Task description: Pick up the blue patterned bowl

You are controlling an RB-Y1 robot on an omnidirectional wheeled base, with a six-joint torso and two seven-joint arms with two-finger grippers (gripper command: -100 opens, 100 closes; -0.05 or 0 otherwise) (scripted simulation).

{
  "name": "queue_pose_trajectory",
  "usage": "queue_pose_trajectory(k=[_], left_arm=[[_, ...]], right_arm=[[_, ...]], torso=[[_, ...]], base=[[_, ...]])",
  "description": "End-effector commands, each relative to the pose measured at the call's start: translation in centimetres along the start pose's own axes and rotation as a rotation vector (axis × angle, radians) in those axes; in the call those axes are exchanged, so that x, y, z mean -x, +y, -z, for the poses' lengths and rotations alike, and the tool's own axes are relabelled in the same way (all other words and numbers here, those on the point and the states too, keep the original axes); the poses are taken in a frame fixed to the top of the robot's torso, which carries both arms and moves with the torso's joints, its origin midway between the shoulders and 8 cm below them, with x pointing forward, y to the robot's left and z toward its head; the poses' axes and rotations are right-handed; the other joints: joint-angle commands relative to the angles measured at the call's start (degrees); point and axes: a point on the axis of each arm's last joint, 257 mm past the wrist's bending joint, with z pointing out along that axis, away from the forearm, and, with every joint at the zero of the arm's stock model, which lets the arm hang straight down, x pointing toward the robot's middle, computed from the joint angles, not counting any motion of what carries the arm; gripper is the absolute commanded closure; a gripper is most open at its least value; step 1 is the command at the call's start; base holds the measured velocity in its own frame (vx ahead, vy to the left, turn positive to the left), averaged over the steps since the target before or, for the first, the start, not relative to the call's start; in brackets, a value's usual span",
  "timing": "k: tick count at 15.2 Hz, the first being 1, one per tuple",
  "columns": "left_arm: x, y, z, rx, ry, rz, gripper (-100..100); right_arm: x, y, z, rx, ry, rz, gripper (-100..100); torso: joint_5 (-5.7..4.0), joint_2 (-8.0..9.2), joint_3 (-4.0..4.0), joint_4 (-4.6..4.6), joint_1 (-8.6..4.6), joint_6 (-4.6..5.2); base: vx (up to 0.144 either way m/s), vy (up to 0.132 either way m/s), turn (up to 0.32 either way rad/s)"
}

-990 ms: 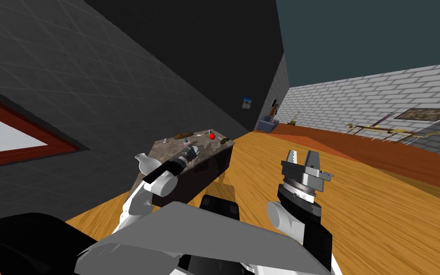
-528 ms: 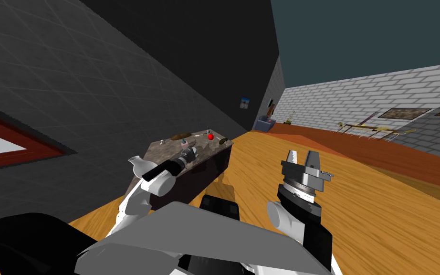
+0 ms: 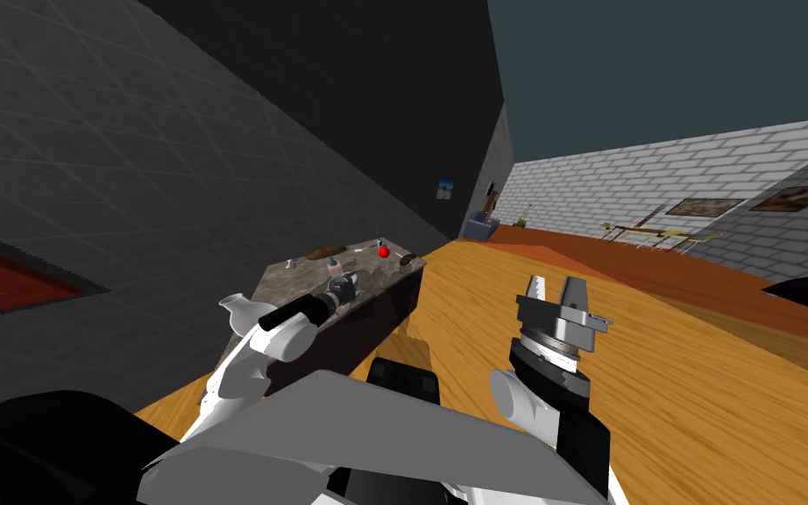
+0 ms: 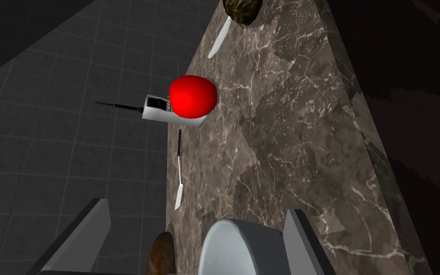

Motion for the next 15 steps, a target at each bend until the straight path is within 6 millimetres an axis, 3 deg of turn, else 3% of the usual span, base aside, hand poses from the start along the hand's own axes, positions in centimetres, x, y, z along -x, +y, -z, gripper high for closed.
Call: queue_pose_trajectory(k=[1,15], left_arm=[[0.4,0.9,0.0,0.038,-0.010,0.000,-100],[5.9,6.5,3.0,0.305,-0.135,-0.033,-100]], right_arm=[[0.0,0.0,0.0,0.000,0.000,0.000,0],[0.0,0.0,0.0,0.000,0.000,0.000,0]], torso=[[0.00,0.00,0.00,0.00,0.00,0.00],[0.01,-0.04,-0.02,-0.01,0.06,-0.01]], base=[[0.017,0.021,-0.034],[0.025,0.030,-0.071]])
